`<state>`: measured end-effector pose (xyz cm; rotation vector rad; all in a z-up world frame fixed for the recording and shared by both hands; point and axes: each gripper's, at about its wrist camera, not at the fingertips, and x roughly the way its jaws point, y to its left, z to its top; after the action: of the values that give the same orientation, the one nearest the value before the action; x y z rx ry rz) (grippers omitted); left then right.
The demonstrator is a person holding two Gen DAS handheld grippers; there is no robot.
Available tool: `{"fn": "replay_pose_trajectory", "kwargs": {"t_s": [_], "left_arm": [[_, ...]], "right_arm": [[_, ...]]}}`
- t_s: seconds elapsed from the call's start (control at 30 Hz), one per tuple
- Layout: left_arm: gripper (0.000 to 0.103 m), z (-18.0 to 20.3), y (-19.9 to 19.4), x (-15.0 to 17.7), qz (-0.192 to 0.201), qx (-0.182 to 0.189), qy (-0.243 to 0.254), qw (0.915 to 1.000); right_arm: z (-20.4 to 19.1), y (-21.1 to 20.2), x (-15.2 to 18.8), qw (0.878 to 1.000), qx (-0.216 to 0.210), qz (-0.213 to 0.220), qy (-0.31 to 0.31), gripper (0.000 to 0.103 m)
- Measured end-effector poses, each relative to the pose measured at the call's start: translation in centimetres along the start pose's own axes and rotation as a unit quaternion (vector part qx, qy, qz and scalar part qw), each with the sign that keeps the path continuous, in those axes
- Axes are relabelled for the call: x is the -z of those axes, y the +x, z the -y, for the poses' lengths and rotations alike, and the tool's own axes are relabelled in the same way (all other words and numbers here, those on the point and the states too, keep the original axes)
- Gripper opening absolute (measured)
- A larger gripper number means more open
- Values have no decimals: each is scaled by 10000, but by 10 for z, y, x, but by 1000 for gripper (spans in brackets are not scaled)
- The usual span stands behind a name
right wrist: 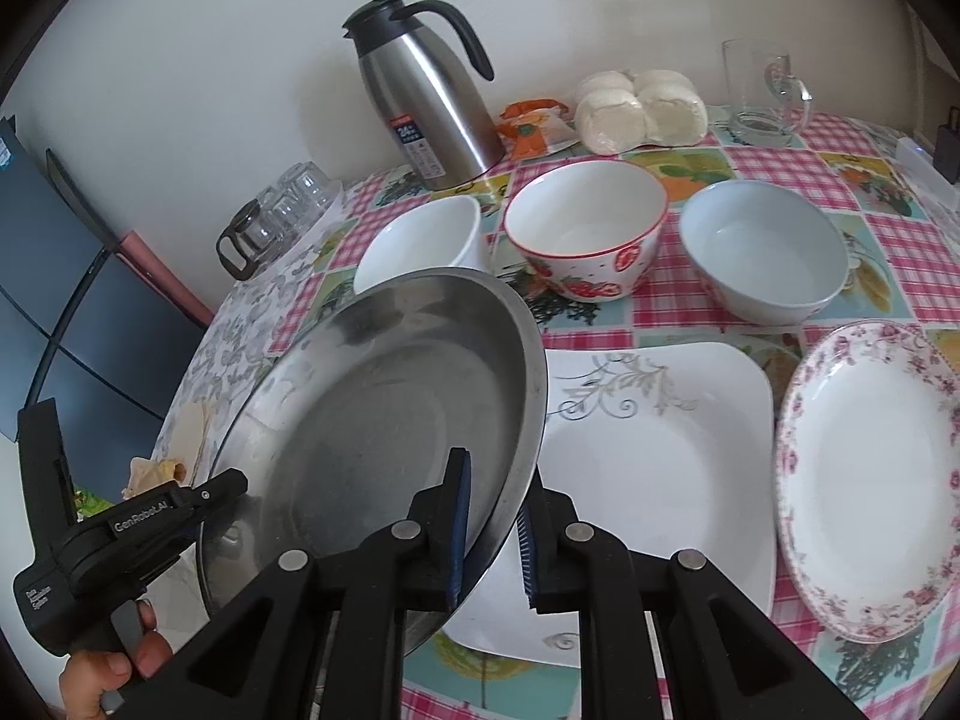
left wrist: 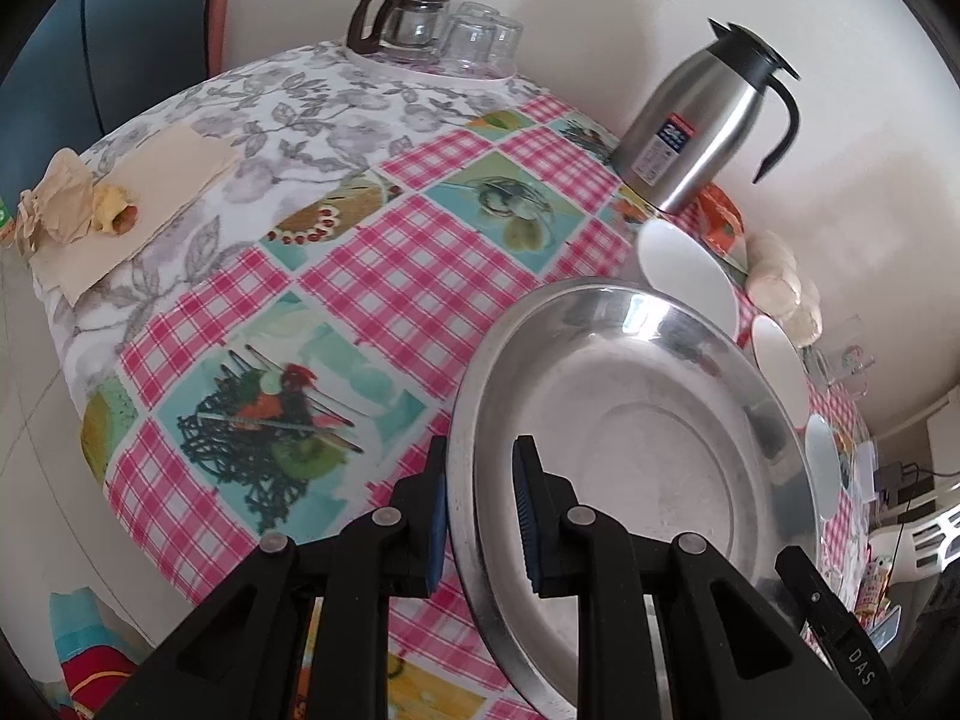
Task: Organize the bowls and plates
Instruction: 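Lift the steel basin rim with the right gripper, tilting it up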
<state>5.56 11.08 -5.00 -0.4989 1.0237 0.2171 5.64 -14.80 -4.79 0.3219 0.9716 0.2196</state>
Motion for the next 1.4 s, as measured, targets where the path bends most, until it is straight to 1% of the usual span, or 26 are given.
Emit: {"fn": "replay_pose_trajectory", "kwargs": {"t_s": [0.2, 0.4, 0.47, 0.83, 0.93, 1.13, 1.3, 1.4], "left_arm": [[21, 20, 1, 10, -69, 137, 191, 9997], [21, 42, 4, 22, -170, 195, 440, 9987], [21, 50, 4, 26, -195, 222, 531, 9982], [21, 82, 9, 47, -338, 193, 1027, 9940], [21, 87, 12, 52, -434, 210, 1120, 9925], [22, 96, 23, 64, -686, 89, 1395, 9878], [22, 98, 33, 72, -916, -27, 1528, 9840], [22, 101, 35, 77, -937, -80, 1638, 9820]], "right_arm": [[22, -8, 0, 9999, 30, 31, 160, 16], [45, -16, 0, 9995, 98, 75, 292, 16], [52, -18, 1, 9993, 135, 73, 326, 18], [86, -28, 5, 9981, 251, 106, 544, 18], [93, -28, 7, 9978, 332, 83, 574, 18], [104, -26, 10, 9964, 434, 11, 731, 18], [109, -23, 13, 9956, 537, -73, 760, 19], [112, -19, 16, 9949, 614, -167, 777, 19]]}}
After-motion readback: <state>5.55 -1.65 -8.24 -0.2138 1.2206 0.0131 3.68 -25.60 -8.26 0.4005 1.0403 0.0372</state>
